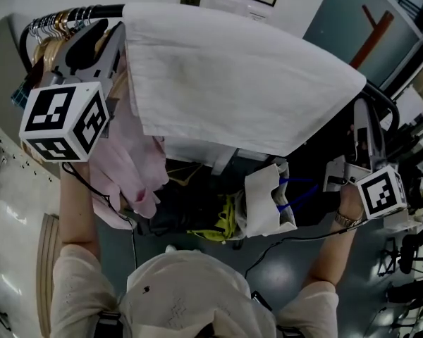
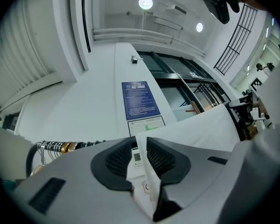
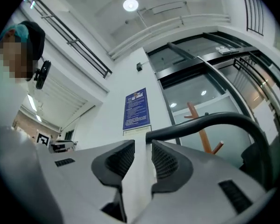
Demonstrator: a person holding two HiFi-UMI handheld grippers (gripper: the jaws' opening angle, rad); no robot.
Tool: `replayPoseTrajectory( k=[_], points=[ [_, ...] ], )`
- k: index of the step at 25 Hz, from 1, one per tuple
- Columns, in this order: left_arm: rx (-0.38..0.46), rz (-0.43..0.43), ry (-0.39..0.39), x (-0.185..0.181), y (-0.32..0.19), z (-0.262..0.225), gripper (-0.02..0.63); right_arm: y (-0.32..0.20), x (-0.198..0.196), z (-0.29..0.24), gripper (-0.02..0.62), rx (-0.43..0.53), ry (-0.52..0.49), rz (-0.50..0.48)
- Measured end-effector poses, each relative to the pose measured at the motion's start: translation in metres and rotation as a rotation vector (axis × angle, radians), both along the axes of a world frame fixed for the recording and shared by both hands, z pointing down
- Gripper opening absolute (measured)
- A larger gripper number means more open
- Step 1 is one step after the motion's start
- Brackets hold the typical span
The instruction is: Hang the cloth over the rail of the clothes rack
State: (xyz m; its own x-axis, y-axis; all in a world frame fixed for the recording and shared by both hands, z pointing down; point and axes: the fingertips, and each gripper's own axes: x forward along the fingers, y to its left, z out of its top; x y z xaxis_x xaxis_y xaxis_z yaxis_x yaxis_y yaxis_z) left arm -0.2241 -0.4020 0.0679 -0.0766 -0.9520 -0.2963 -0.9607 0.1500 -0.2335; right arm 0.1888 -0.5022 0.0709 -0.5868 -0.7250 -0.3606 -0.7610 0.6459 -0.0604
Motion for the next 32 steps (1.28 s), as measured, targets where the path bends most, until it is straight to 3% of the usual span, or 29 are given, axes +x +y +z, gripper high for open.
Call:
replayPoseTrajectory(
  k=[2, 4, 6, 10, 13, 16, 19, 21, 23, 26, 32],
  points=[
    [0.054, 0.002, 0.018, 0.002, 0.009, 0.0, 0.096, 0.007, 0.008, 0.003, 0.101, 0.04, 0.016, 0.068],
    [0.102, 0.037, 0.057, 0.008, 0.02, 0.005, 0.032, 0.017, 0.013, 0.014, 0.091, 0.068, 0.024, 0.101],
    [0.133, 0.091, 0.087, 0.019, 0.03, 0.014, 0.012, 0.028, 0.009, 0.034, 0.018, 0.057, 0.021, 0.048],
    [0.138, 0.169, 0.096, 0.054, 0.044, 0.053, 0.012, 0.055, -0.019, 0.083, 0.018, 0.013, 0.049, -0.073],
    [0.125, 0.19, 0.103, 0.081, 0.053, 0.103, 0.012, 0.072, -0.042, 0.125, 0.018, 0.015, 0.071, -0.076],
    [0.067, 0.196, 0.164, 0.1, 0.057, 0.164, 0.012, 0.076, -0.061, 0.179, 0.018, -0.019, 0.13, -0.001],
    [0.01, 0.219, 0.317, 0.112, 0.061, 0.219, 0.012, 0.084, -0.083, 0.231, 0.018, -0.088, 0.183, 0.016],
    [-0.029, 0.222, 0.372, 0.123, 0.068, 0.251, 0.012, 0.094, -0.092, 0.264, 0.018, -0.156, 0.192, 0.016],
    [-0.094, 0.212, 0.352, 0.138, 0.08, 0.283, 0.012, 0.11, -0.098, 0.295, 0.018, -0.228, 0.218, 0.021],
    [-0.159, 0.222, 0.327, 0.159, 0.082, 0.325, 0.012, 0.12, -0.111, 0.326, 0.018, -0.25, 0.257, -0.005],
    [-0.284, 0.24, 0.315, 0.205, 0.102, 0.379, 0.012, 0.161, -0.129, 0.356, 0.018, -0.261, 0.277, -0.169]
  ],
)
